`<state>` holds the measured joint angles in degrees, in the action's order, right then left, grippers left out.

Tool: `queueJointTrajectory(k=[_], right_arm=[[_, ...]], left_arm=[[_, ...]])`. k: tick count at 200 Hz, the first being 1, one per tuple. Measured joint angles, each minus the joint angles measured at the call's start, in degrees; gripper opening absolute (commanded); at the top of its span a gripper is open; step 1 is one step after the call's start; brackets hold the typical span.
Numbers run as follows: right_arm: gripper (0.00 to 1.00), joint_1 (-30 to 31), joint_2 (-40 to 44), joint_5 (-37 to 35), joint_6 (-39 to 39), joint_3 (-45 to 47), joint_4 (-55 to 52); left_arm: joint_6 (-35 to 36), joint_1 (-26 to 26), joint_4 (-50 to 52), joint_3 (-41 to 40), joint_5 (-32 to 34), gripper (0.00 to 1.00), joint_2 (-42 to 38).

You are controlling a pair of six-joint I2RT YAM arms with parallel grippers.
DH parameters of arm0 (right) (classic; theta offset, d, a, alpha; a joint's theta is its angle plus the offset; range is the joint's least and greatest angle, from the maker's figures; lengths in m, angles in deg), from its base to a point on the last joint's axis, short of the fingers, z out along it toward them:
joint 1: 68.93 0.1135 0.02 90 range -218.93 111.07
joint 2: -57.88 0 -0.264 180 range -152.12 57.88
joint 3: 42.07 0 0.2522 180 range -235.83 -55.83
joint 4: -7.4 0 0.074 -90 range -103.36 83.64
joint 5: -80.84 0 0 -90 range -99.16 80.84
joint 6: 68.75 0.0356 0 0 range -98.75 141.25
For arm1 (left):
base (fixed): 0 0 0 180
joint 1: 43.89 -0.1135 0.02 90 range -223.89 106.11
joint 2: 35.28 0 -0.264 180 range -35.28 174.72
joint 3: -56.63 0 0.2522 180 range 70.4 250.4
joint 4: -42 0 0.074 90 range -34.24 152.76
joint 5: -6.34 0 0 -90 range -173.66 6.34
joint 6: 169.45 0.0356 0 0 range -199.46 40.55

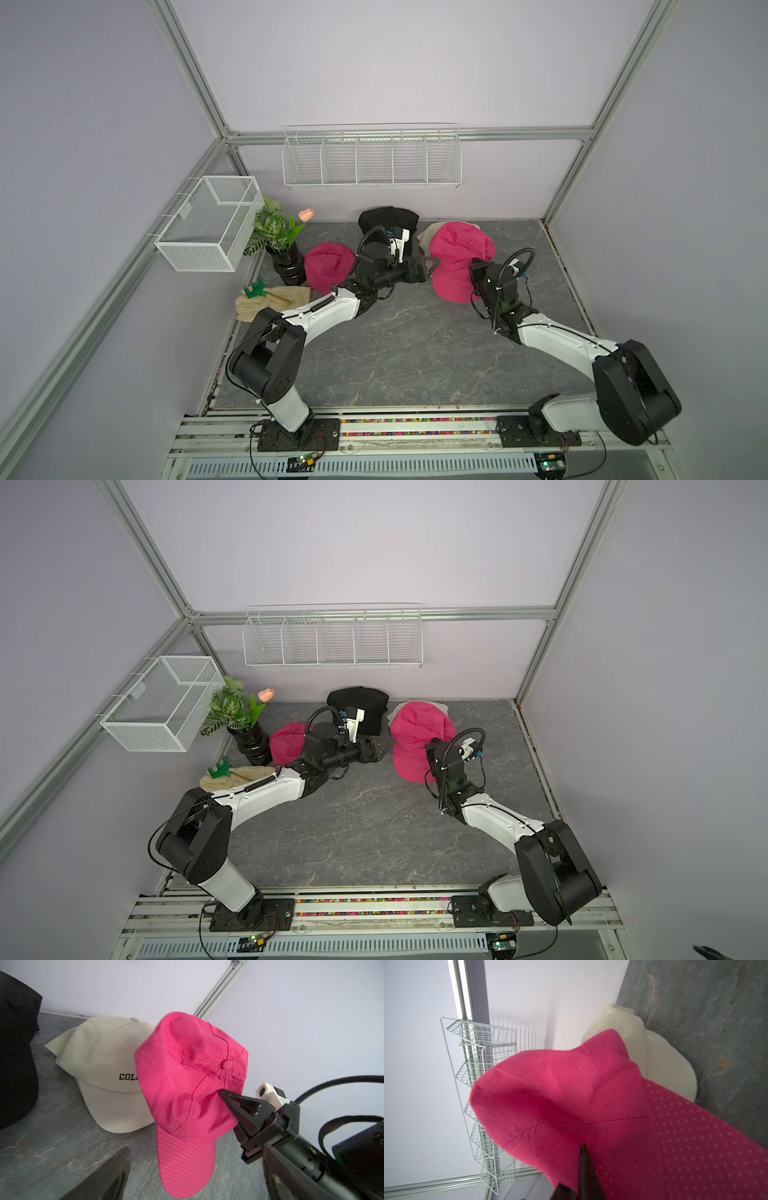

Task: Stack the baseball caps by color
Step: Pick up the baseball cap from the center of the board.

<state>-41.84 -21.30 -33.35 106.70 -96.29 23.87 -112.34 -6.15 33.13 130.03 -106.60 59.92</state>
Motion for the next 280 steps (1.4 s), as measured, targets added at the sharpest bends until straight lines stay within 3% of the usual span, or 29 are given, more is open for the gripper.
queueJointTrajectory(k=[30, 56, 73, 83, 98, 132, 167, 179, 184, 186, 190, 234, 280], right_arm=[[0.06, 0.1, 0.0, 0.7, 2.1, -2.0, 3.0], [0.07, 0.4, 0.0, 1.6, 3.6, -2.1, 4.7], [0.07, 0.5, 0.0, 2.1, 4.5, -2.1, 5.3], [0.07, 0.5, -0.1, 2.6, 5.0, -2.1, 5.8], [0.08, 0.5, -0.5, 3.1, 5.7, -2.1, 6.6], [0.31, 0.5, -1.3, 5.3, 1.9, -2.2, 6.6], [0.69, 0.2, -1.3, 9.8, -10.1, -4.8, 2.3], [0.87, -0.7, -1.3, 12.6, -16.6, -6.0, -0.6], [0.99, -1.3, -1.3, 13.7, -19.2, -6.4, -1.7], [0.92, -1.6, -1.3, 14.3, -20.3, -6.6, -2.2], [0.89, -2.3, -1.3, 15.4, -22.8, -7.0, -3.3], [0.89, -10.0, -0.9, 28.9, -47.4, -10.7, -13.8], [0.89, -12.0, 2.8, 43.2, -71.0, -14.7, -21.2]], left_arm=[[-1.5, -0.6, -1.3, -0.8, 1.1, 0.99, 2.1], [-3.6, -1.0, -6.3, -0.6, -3.9, 0.95, 6.4], [-5.4, -0.7, -10.0, -0.6, -7.6, 0.87, 8.7], [-5.7, -0.5, -11.8, -0.6, -9.3, 0.77, 9.6], [-6.3, -0.3, -13.7, -0.5, -11.2, 0.52, 10.3], [-5.1, -0.2, -13.9, 0.3, -12.2, 0.0, 10.5], [2.5, -0.6, -5.5, 0.7, -8.8, 0.0, 7.9], [6.8, -1.2, -1.2, 0.7, -7.7, 0.0, 5.9], [8.6, -1.6, 0.5, 0.7, -7.5, 0.0, 5.0], [9.5, -1.8, 1.2, 0.7, -7.6, 0.0, 4.5], [11.0, -2.3, 2.5, 0.7, -7.5, 0.0, 3.8], [27.5, -10.4, 18.3, 3.4, -11.6, 0.0, -0.2], [44.4, -10.6, 38.1, 11.4, -19.1, 0.0, -0.2]])
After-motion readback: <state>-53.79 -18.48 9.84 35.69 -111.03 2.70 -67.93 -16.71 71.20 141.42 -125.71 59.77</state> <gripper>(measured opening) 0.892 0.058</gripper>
